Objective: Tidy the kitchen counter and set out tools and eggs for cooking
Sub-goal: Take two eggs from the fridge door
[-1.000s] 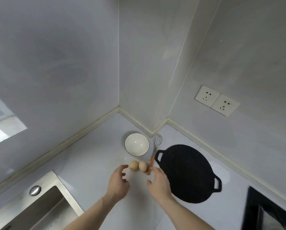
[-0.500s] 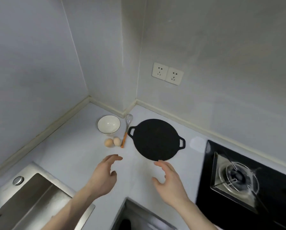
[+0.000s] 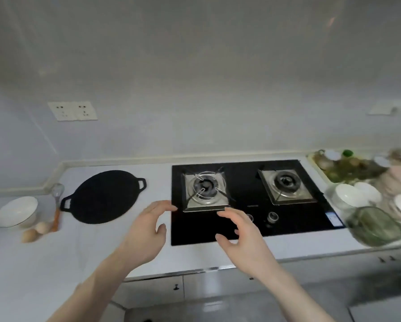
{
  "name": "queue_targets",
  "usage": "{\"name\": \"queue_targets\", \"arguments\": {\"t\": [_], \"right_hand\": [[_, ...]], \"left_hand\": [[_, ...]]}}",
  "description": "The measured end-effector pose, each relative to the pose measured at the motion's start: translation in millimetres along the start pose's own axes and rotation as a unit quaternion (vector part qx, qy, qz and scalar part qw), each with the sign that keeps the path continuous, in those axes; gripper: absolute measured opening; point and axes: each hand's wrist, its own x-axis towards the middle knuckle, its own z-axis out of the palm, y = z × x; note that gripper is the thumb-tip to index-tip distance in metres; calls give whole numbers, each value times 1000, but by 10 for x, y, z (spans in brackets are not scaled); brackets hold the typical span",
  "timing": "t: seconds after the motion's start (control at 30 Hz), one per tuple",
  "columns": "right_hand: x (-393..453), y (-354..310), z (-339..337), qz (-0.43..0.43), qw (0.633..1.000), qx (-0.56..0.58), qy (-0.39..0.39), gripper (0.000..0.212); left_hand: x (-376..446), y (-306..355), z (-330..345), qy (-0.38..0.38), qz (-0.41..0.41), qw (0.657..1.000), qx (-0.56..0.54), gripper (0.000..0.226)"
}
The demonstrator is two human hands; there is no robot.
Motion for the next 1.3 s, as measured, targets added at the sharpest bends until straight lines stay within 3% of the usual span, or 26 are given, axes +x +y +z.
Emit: {"name": "queue_targets", "arguments": {"t": [0.27,0.5,0.97,1.3], "right_hand": [[-833,523,-1493,60,982,1,178,46],[-1632,943,-2511,134,929,-20,344,45],[-2597,1449,-3941,272,779,-110,554,44],[-3535,1564,-4532,324,652,-162,666,45]], "left_hand": [[477,1683,1065,-105,218,970,20,55],[811,3080,2052,-213,376,902,10,53],[1192,5147,3754,-372,558,741,-32,49],[524,6482,4867,-449,652,608,-56,48]]}}
